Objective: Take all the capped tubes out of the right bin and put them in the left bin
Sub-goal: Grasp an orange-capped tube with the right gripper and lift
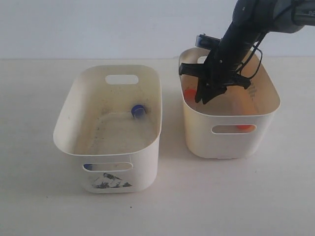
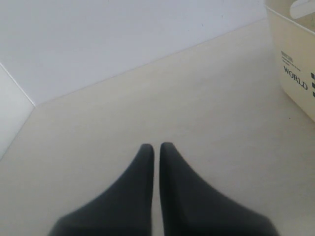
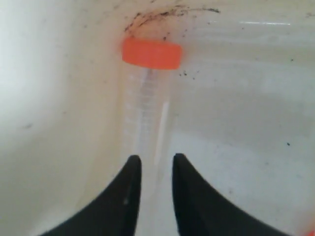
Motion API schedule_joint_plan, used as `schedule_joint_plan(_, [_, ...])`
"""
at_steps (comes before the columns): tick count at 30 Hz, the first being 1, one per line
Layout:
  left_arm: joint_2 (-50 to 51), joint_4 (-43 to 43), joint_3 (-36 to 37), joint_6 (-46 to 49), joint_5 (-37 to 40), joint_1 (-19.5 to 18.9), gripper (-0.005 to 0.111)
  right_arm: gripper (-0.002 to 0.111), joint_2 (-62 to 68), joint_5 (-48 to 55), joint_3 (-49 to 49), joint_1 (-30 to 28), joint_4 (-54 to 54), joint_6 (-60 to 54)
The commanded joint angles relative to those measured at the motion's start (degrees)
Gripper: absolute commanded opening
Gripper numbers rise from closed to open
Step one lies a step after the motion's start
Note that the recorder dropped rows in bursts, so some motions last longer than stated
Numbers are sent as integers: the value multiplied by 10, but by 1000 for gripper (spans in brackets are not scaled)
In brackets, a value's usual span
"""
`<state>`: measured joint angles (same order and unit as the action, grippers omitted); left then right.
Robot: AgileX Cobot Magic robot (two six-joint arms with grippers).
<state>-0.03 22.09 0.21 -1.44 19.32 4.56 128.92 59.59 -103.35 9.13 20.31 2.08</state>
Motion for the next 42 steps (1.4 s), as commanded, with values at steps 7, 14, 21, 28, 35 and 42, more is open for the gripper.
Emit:
schedule_joint_plan(7, [0,-2,-2,-5,-1,3,4,87,-2,-8,1,0,14,7])
schedule_joint_plan(14, [0,-2,-2,-5,-1,3,4,81,-2,-17,1,0,9,7])
schedule_joint_plan(21, [0,-2,-2,-5,-1,3,4,81,26,-12,1,0,9,20])
schedule_joint_plan(28, [0,-2,-2,-5,-1,3,4,81,46,-14,1,0,16,23])
schedule_joint_plan(35, [0,-2,-2,-5,-1,3,4,41,73,-3,1,0,2,61])
schedule_joint_plan(42, [0,-2,-2,-5,-1,3,4,34,76,-3,1,0,2,61])
